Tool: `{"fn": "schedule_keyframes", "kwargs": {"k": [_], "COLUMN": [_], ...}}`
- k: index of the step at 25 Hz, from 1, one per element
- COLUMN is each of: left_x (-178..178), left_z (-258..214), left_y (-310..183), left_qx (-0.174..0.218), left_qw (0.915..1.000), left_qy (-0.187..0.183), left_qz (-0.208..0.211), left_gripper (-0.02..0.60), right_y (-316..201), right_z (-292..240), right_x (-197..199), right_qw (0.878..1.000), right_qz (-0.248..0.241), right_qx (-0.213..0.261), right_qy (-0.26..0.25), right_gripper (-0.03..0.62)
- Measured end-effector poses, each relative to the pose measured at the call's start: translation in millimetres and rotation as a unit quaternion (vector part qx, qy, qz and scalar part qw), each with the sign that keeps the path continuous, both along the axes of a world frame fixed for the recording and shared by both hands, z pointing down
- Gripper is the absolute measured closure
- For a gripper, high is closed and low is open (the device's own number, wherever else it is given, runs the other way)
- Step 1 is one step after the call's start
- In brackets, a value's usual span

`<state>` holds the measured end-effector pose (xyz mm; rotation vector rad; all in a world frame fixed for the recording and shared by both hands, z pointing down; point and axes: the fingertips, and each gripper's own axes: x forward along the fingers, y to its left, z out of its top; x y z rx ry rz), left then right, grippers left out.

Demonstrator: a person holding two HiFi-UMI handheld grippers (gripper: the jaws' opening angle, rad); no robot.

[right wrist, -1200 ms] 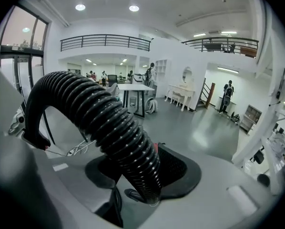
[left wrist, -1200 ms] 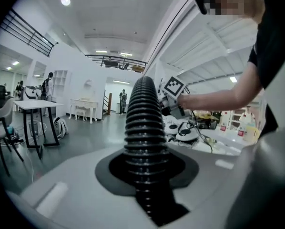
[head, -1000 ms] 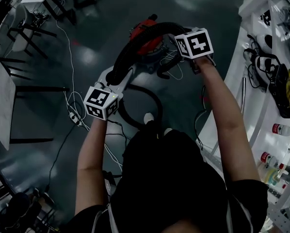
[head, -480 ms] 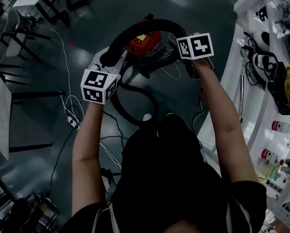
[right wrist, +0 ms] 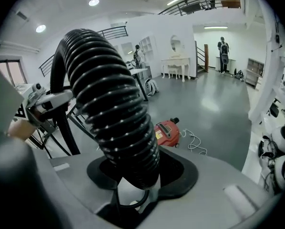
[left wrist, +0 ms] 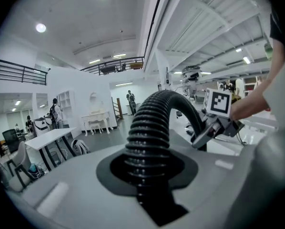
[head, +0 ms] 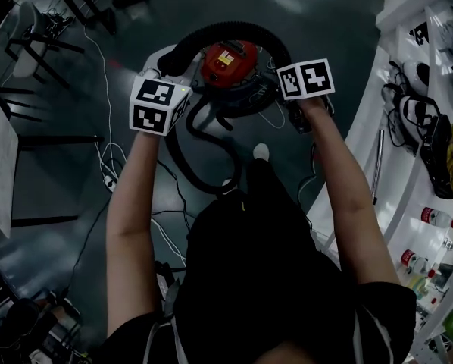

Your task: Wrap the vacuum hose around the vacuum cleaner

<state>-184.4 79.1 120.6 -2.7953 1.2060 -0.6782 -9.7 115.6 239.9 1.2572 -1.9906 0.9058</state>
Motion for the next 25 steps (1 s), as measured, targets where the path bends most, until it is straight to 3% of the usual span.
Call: {"fn": "schedule_keyframes", "kwargs": {"k": [12,25], "left_x": [47.7,63.9], "left_z": [8.6,-33.4], "left_y": [-68.8,-132.3], "left_qx": [-0.011,-0.011], "left_qw": [0.9994,0.9969], "left_qy": [-0.025,-0.046], "left_qz": [-0.021,-0.063], "left_gripper": [0.468,0.468], "right_y": [-36.3,-99.6], "right_z": [22.9,-16.1], "right_x": [16.9,14.8], "right_qw": [0.995,0.980], "right_qz": [-0.023,-0.099], "right_qx": [-0.052,-0.057], "right_qy": [-0.085,-0.164], "right_gripper": [0.430,0.430]}}
